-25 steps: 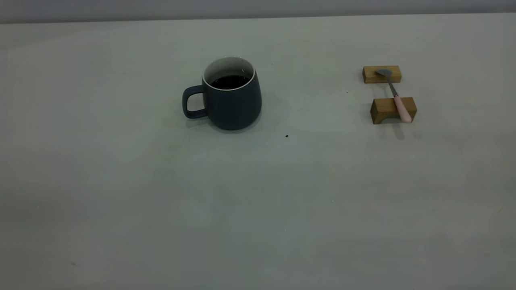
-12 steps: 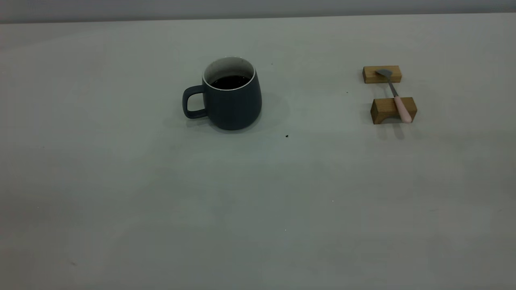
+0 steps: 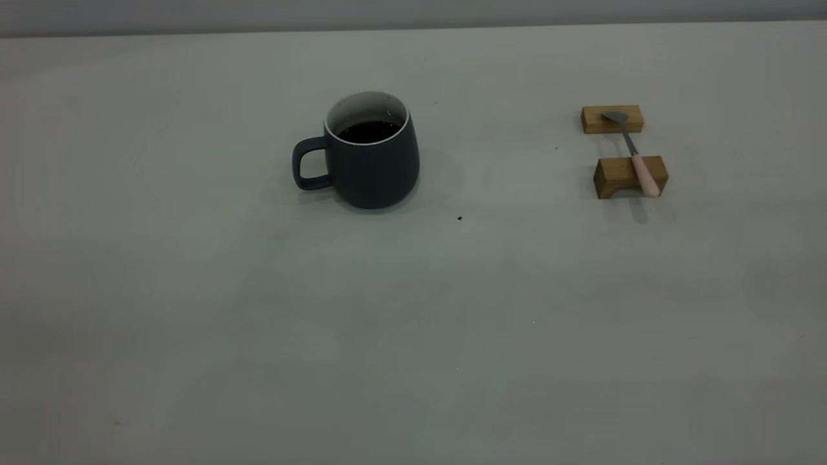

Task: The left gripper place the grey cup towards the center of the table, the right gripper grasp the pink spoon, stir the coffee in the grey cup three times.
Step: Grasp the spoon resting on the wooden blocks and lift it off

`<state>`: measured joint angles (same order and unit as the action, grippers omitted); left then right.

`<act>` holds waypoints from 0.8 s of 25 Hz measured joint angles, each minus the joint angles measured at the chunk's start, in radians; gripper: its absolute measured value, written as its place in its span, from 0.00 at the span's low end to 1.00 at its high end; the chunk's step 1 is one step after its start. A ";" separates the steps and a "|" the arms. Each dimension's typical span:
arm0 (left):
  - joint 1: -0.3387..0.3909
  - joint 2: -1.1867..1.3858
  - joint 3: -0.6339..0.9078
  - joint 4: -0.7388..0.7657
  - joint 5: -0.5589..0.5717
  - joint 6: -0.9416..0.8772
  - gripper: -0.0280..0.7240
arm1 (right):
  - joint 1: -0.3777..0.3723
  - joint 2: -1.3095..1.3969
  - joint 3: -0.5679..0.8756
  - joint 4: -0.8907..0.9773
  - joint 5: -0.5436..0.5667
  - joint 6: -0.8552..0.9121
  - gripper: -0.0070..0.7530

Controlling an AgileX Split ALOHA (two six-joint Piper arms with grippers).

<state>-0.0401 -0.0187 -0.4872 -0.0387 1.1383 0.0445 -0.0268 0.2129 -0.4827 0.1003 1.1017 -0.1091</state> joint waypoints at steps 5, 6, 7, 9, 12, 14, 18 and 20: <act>0.000 0.000 0.000 0.000 0.000 0.000 0.40 | 0.000 0.340 -0.057 0.040 -0.178 -0.022 0.32; 0.000 0.000 0.000 0.000 0.000 0.000 0.40 | 0.000 0.416 -0.072 0.053 -0.210 -0.032 0.32; 0.000 0.000 0.000 0.000 0.000 0.000 0.40 | 0.000 0.493 -0.086 0.068 -0.248 -0.041 0.32; 0.000 0.000 0.000 0.000 0.000 -0.001 0.40 | 0.000 0.638 -0.122 0.095 -0.312 -0.062 0.33; 0.000 0.000 0.000 0.000 0.000 0.000 0.40 | 0.000 0.873 -0.188 0.139 -0.361 -0.109 0.37; 0.000 0.000 0.000 0.000 0.000 0.000 0.40 | 0.000 1.038 -0.244 0.179 -0.375 -0.149 0.43; 0.000 0.000 0.000 0.000 0.000 0.000 0.40 | 0.012 1.329 -0.378 0.234 -0.401 -0.226 0.62; 0.000 0.000 0.000 0.000 0.000 0.000 0.40 | 0.031 1.451 -0.444 0.226 -0.428 -0.240 0.71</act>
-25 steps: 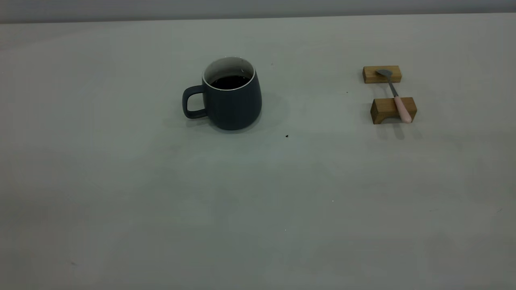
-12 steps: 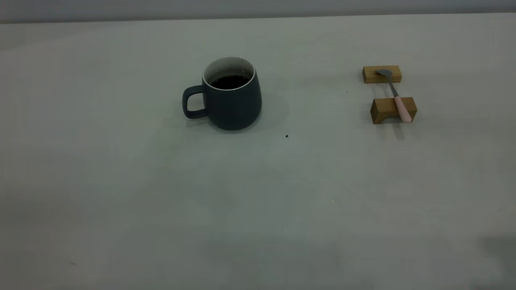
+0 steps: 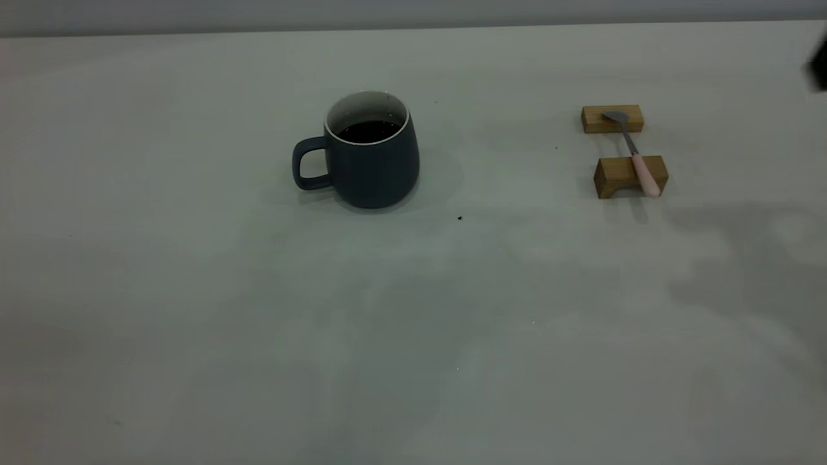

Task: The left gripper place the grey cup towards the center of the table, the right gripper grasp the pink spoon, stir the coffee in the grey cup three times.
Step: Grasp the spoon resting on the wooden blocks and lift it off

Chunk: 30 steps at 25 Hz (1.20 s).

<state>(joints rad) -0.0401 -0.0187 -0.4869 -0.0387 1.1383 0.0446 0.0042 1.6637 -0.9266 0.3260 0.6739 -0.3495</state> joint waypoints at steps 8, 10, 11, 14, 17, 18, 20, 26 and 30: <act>0.000 0.000 0.000 0.000 0.000 0.000 0.40 | 0.120 0.386 -0.222 -0.031 -0.065 0.006 0.81; 0.000 0.000 0.000 0.000 0.000 0.000 0.40 | 0.148 0.460 -0.275 -0.040 -0.066 0.019 0.81; 0.000 0.000 0.000 0.000 0.000 0.000 0.40 | 0.158 0.496 -0.301 -0.045 -0.066 0.028 0.81; 0.000 0.000 0.000 0.000 0.000 0.000 0.40 | 0.175 0.569 -0.361 -0.069 -0.065 0.042 0.81; 0.000 0.000 0.000 0.000 0.000 0.000 0.40 | 0.176 0.618 -0.404 -0.081 -0.064 0.049 0.80; 0.000 0.000 0.000 0.000 0.000 -0.001 0.40 | 0.176 0.628 -0.414 -0.085 -0.064 0.049 0.80; 0.000 0.000 0.000 0.000 0.000 -0.001 0.40 | 0.176 0.646 -0.424 -0.096 -0.066 0.050 0.79; 0.000 0.000 0.000 0.000 0.000 -0.001 0.40 | 0.176 0.674 -0.431 -0.180 -0.087 0.094 0.79; 0.000 0.000 0.000 0.000 0.000 -0.001 0.40 | 0.176 0.692 -0.431 -0.223 -0.107 0.124 0.79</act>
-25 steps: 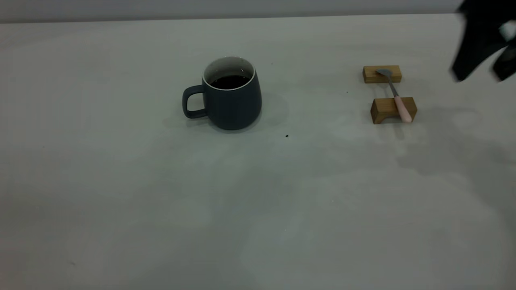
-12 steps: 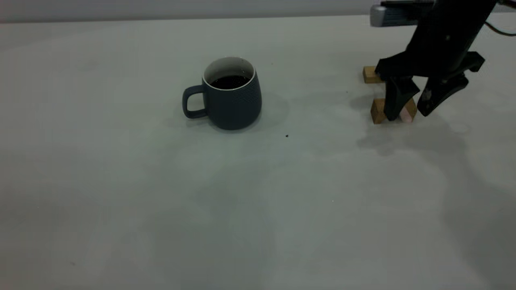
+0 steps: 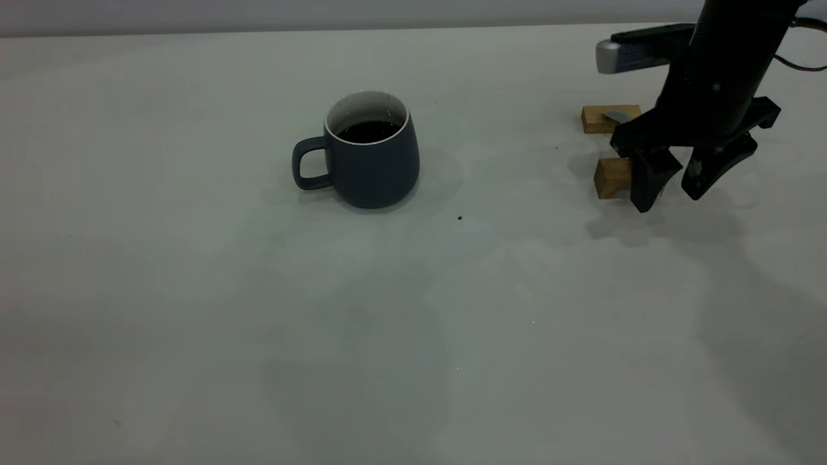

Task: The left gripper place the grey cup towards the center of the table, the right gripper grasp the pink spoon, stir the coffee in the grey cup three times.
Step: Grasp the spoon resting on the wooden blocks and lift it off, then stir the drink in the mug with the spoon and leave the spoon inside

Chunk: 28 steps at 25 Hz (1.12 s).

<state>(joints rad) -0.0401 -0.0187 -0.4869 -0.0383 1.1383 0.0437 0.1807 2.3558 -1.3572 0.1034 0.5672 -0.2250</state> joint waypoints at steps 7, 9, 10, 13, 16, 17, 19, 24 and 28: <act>0.000 0.000 0.000 0.000 0.000 0.000 0.40 | 0.000 0.015 -0.002 0.000 -0.060 0.004 0.76; 0.000 0.000 0.000 0.000 0.000 0.000 0.40 | 0.000 0.015 -0.002 0.000 -0.062 0.005 0.68; 0.000 0.000 0.000 0.000 0.000 0.000 0.40 | 0.000 0.015 -0.002 0.001 -0.064 0.005 0.63; 0.000 0.000 0.000 0.000 0.000 0.000 0.40 | 0.000 0.015 -0.002 0.005 -0.066 0.006 0.38; 0.000 0.000 0.000 0.000 0.000 0.000 0.40 | 0.000 0.015 -0.002 0.006 -0.067 0.006 0.19; 0.000 0.000 0.000 0.000 0.000 0.000 0.40 | 0.000 0.014 -0.002 0.006 -0.067 0.006 0.19; 0.000 0.000 0.000 0.000 0.000 0.000 0.40 | 0.000 -0.007 -0.002 0.006 -0.056 0.013 0.20; 0.000 0.000 0.000 0.000 0.000 0.000 0.40 | 0.000 -0.198 -0.002 0.134 0.028 0.079 0.20; 0.000 0.000 0.000 0.000 0.000 0.001 0.40 | 0.008 -0.350 -0.002 0.509 0.165 0.117 0.20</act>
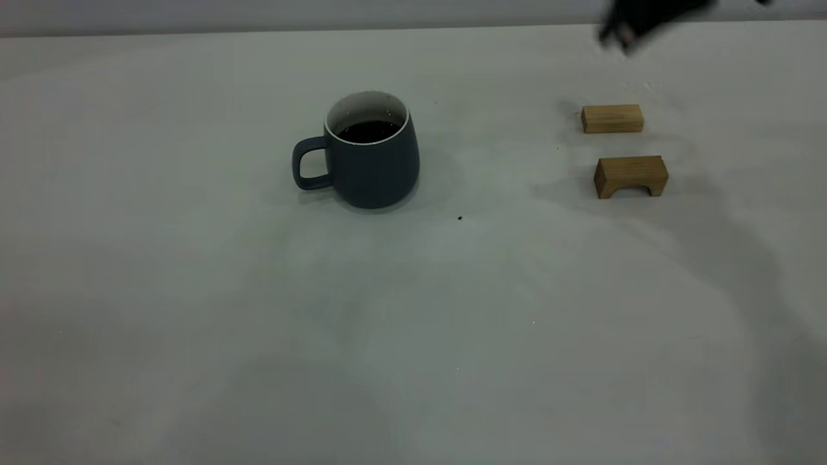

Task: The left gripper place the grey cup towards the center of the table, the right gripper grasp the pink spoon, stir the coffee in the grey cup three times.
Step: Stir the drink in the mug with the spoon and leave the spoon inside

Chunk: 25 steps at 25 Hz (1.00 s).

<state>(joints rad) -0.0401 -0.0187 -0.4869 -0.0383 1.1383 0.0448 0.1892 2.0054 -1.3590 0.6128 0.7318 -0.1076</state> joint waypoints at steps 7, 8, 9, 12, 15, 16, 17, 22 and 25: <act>0.000 0.000 0.000 0.000 0.000 0.000 0.40 | 0.098 -0.042 0.002 0.693 0.090 0.062 0.20; 0.000 0.000 0.000 0.000 -0.001 0.000 0.40 | 0.115 -0.038 0.002 0.774 0.083 0.108 0.20; 0.000 0.000 0.000 0.000 -0.001 0.000 0.40 | 0.132 -0.030 0.002 0.838 0.072 0.161 0.20; 0.000 0.000 0.000 0.000 -0.001 -0.001 0.40 | 0.189 0.016 0.002 1.031 0.046 0.356 0.20; 0.000 0.000 0.000 0.000 -0.001 -0.001 0.40 | 0.232 0.080 -0.013 1.109 0.037 0.527 0.20; 0.000 0.000 0.000 0.000 -0.001 -0.001 0.40 | 0.240 0.104 -0.027 1.118 0.034 0.570 0.20; 0.000 0.000 0.000 0.000 -0.001 -0.001 0.40 | 0.242 0.124 -0.042 1.121 0.032 0.600 0.20; 0.000 0.000 0.000 0.000 -0.001 -0.001 0.40 | 0.241 0.236 -0.120 1.134 0.023 0.664 0.20; 0.000 0.000 0.000 0.000 -0.001 -0.001 0.40 | 0.241 0.301 -0.170 1.143 0.022 0.685 0.20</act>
<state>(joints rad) -0.0401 -0.0187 -0.4869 -0.0383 1.1375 0.0439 0.4302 2.3062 -1.5286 1.7560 0.7538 0.5772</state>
